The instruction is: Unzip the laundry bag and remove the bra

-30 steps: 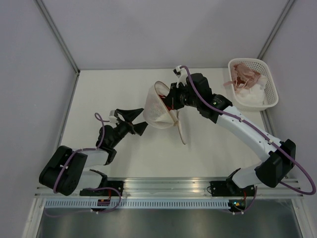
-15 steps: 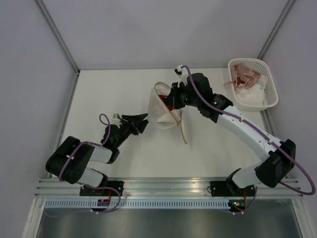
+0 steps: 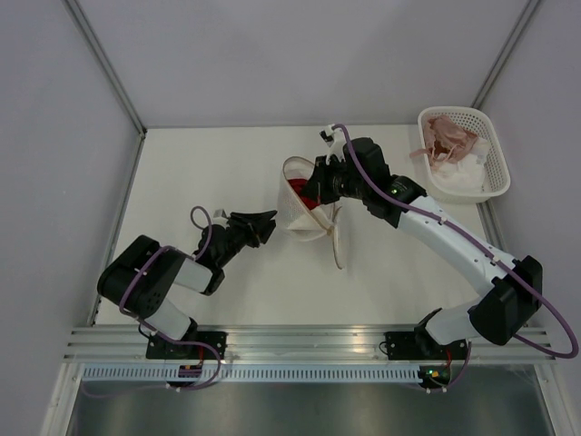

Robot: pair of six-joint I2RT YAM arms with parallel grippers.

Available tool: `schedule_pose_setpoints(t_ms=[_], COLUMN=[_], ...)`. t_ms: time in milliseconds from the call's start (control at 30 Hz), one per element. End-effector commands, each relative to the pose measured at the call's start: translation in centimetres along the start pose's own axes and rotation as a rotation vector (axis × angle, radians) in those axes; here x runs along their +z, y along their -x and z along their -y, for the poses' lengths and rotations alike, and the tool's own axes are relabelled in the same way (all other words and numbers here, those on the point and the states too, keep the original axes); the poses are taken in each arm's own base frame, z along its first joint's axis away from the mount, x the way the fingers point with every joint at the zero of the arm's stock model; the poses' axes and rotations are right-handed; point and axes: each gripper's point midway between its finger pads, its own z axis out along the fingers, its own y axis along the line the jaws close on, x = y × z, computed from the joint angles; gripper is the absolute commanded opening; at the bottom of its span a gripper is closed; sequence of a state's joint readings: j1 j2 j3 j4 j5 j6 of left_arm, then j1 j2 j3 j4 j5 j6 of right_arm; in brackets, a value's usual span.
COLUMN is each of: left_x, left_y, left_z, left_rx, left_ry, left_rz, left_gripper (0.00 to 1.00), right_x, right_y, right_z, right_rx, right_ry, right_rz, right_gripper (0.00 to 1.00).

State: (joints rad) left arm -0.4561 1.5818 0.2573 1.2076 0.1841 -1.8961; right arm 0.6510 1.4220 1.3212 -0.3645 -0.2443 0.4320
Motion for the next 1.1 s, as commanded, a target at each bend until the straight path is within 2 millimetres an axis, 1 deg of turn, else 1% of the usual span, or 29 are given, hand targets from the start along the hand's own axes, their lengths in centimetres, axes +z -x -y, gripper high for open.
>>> schedule_pose_setpoints(t_ms=[0, 133, 167, 200, 267, 333, 367, 500, 567, 600, 633, 667, 700, 733, 767, 800, 833, 867, 967, 1000, 1033, 1067], left_x=[-2.6, -2.5, -2.5, -2.5, -2.3, -2.2, -2.2, -2.4, -2.5, -2.7, -2.9, -3.0, -3.5, -3.6, -3.9, -4.4, -4.4, -4.6, -4.9, -4.6, -4.3, -3.9], left_y=[-3.8, -4.0, -3.9, -4.0, -4.0, -4.2, -4.3, -4.3, -3.9, -3.7, -3.4, -2.7, -2.0, -1.2, -0.2, 0.5, 1.0, 1.8, 2.4, 2.3, 2.4, 2.3], left_z=[10.6, 10.9, 10.9, 10.9, 11.0, 11.1, 11.2, 10.8, 10.4, 9.7, 9.2, 8.7, 7.5, 6.2, 5.6, 4.5, 3.4, 3.0, 1.7, 1.5, 0.6, 0.5], left_rx=[0.042, 0.038, 0.038, 0.036, 0.03, 0.028, 0.029, 0.03, 0.037, 0.042, 0.069, 0.087, 0.094, 0.123, 0.142, 0.169, 0.178, 0.189, 0.222, 0.242, 0.246, 0.26], left_ry=[-0.443, -0.449, -0.45, -0.45, -0.451, -0.454, -0.453, -0.444, -0.435, -0.419, -0.408, -0.393, -0.359, -0.318, -0.298, -0.266, -0.224, -0.209, -0.159, -0.149, -0.109, -0.095], left_rz=[-0.141, -0.15, -0.147, -0.152, -0.153, -0.159, -0.164, -0.163, -0.148, -0.139, -0.129, -0.108, -0.082, -0.053, -0.024, 0.0, 0.015, 0.036, 0.041, 0.034, 0.023, 0.011], left_gripper=[0.38, 0.37, 0.36, 0.31, 0.28, 0.15, 0.02, 0.02, 0.02, 0.02, 0.02, 0.02, 0.02, 0.02, 0.02, 0.02, 0.02, 0.02, 0.02, 0.02, 0.02, 0.02], right_x=[-0.8, -0.6, -0.5, -0.5, -0.4, -0.3, -0.3, -0.5, -0.7, -0.9, -1.2, -1.5, -1.6, -1.9, -2.2, -2.5, -2.9, -3.0, -3.4, -3.5, -3.7, -3.8], right_y=[1.6, 0.9, 0.9, 0.7, 0.5, 0.3, 0.3, 0.6, 1.0, 1.2, 1.5, 1.8, 1.9, 2.1, 2.3, 2.4, 2.5, 2.7, 2.9, 2.9, 3.1, 3.2], right_z=[-1.5, -1.2, -1.1, -1.1, -1.1, -0.9, -0.9, -0.5, 0.3, 0.7, 1.7, 2.1, 2.6, 2.9, 3.6, 3.9, 4.3, 4.8, 5.7, 6.0, 6.3, 6.4], right_rx=[0.002, 0.014, 0.015, 0.017, 0.019, 0.027, 0.027, 0.028, 0.034, 0.034, 0.038, 0.034, 0.034, 0.034, 0.03, 0.028, 0.029, 0.024, 0.021, 0.021, 0.024, 0.027], right_ry=[0.064, 0.06, 0.058, 0.06, 0.066, 0.063, 0.061, 0.042, 0.007, -0.011, -0.058, -0.078, -0.095, -0.11, -0.137, -0.149, -0.167, -0.187, -0.222, -0.228, -0.234, -0.24], right_rz=[0.061, 0.049, 0.049, 0.045, 0.038, 0.035, 0.036, 0.048, 0.064, 0.072, 0.085, 0.097, 0.099, 0.106, 0.114, 0.117, 0.124, 0.131, 0.142, 0.14, 0.149, 0.154], right_gripper=[0.01, 0.0, 0.0, 0.0, 0.0, 0.0, 0.0, 0.01, 0.01, 0.0, 0.01, 0.0, 0.0, 0.0, 0.01, 0.0, 0.0, 0.0, 0.0, 0.01, 0.01, 0.01])
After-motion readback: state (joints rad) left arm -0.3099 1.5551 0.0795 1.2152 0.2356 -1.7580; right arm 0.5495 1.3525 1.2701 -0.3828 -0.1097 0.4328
